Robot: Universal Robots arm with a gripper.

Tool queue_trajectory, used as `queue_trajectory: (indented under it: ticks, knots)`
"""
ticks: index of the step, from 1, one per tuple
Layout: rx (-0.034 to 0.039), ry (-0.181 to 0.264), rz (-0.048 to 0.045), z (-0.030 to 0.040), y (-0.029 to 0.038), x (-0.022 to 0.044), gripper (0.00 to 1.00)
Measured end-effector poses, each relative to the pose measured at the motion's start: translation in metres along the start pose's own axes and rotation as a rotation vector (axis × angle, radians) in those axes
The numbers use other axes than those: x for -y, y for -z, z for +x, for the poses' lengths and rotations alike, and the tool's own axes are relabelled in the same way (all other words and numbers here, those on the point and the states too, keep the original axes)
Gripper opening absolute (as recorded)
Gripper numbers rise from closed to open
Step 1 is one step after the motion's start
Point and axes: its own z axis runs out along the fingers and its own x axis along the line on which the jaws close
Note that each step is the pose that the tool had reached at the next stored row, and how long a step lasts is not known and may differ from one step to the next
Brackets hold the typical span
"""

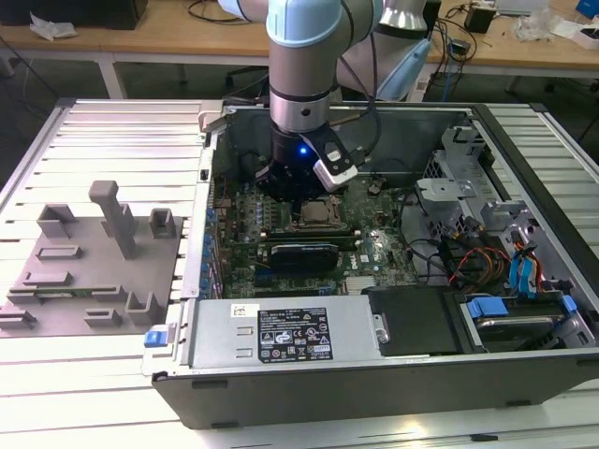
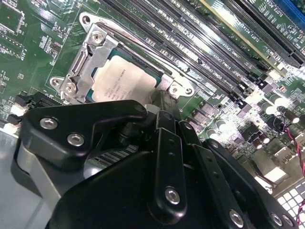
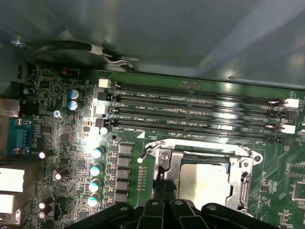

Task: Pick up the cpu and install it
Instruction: 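Close the cpu cover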

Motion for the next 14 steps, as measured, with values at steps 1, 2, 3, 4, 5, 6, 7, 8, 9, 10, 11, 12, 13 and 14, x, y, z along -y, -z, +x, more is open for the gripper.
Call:
queue_trajectory:
  ticks: [1,2,3,4,5,6,7,8,9,10,11,12,13,14]
  knots:
    - [0.0009,0.000,-0.0010,-0.0002,0.0021,-0.0002,0.11]
    - [0.0016,0.000,-0.0020,-0.0004,0.0038,-0.0003,0.11]
    - [0.0015,0.000,-0.0019,-0.0004,0.0043,-0.0003,0.11]
    - [0.0012,0.000,-0.0015,-0.0004,0.0048,-0.0002,0.11]
    - [0.0010,0.000,-0.0011,-0.0003,0.0055,-0.0001,0.11]
    - [0.0008,0.000,-0.0009,-0.0003,0.0064,0.0000,0.11]
    - [0.0008,0.000,-0.0009,-0.0003,0.0070,0.0000,0.11]
    - [0.0008,0.000,-0.0009,-0.0003,0.0074,0.0000,0.11]
    - [0.0008,0.000,-0.0009,-0.0003,0.0083,0.0000,0.11]
    - [0.0008,0.000,-0.0009,-0.0003,0.0089,0.0000,0.11]
    - [0.0008,0.000,-0.0008,-0.0003,0.0097,0.0001,0.11]
    - [0.0008,0.000,-0.0009,-0.0003,0.0109,0.0001,0.11]
    - [0.0008,0.000,-0.0009,-0.0004,0.0126,0.0001,0.11]
    - [0.0009,0.000,-0.0010,-0.0005,0.0131,0.0001,0.11]
